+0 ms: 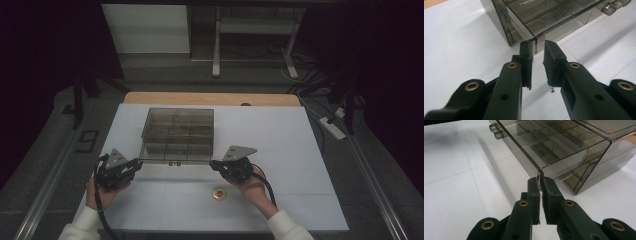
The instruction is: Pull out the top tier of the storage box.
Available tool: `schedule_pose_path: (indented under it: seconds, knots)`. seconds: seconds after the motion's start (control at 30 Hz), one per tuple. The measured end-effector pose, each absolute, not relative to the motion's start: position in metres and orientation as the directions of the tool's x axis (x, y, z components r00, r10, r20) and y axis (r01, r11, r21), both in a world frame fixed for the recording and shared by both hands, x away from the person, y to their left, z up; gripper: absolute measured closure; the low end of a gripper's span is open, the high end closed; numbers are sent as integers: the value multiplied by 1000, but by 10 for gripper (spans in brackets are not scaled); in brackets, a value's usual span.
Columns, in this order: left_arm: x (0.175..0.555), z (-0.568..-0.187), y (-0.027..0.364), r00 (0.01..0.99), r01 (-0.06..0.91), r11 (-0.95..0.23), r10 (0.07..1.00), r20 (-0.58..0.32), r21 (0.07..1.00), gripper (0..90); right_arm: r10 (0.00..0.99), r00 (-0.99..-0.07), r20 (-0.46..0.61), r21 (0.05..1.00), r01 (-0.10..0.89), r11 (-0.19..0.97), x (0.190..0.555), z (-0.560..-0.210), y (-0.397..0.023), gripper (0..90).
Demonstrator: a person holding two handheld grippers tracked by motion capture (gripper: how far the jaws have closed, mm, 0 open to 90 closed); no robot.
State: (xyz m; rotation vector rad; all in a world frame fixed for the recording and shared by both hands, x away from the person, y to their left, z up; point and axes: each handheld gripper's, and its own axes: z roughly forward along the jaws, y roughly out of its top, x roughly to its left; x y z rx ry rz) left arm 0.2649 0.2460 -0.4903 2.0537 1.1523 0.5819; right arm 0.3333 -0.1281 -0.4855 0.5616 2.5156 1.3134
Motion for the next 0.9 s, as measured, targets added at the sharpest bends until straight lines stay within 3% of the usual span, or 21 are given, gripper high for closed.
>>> schedule_pose_path:
  seconds: [0.17, 0.27, 0.3, 0.37, 0.5, 0.53, 0.57, 0.7, 0.9]
  knots:
    - [266, -491, 245, 500, 548, -361, 864, 51, 754, 730, 440, -898, -36, 824, 222, 521, 334, -486, -128, 836]
    - [267, -492, 244, 482, 563, -364, 874, 63, 742, 601, 438, -898, -34, 825, 222, 520, 334, -486, -129, 799]
    - [268, -493, 244, 471, 571, -354, 880, 58, 740, 601, 442, -896, -35, 825, 224, 518, 335, -486, -129, 758]
    - [268, -491, 248, 455, 578, -319, 890, 28, 751, 459, 454, -890, -37, 822, 231, 520, 335, -485, -131, 662]
    - [267, -489, 251, 451, 568, -277, 892, -11, 775, 351, 470, -883, -10, 822, 260, 506, 338, -485, -134, 504]
    - [267, -489, 251, 451, 568, -277, 892, -11, 775, 321, 470, -883, -10, 822, 260, 506, 338, -485, -134, 504]
    - [266, -488, 250, 463, 566, -272, 886, -27, 778, 309, 471, -882, -6, 824, 262, 502, 337, -486, -136, 441]
    - [264, -489, 248, 483, 569, -270, 874, -50, 777, 290, 489, -872, -15, 833, 259, 489, 335, -488, -143, 339]
    - [259, -492, 246, 496, 576, -282, 867, -54, 767, 271, 509, -861, 3, 839, 279, 467, 336, -488, -157, 302]
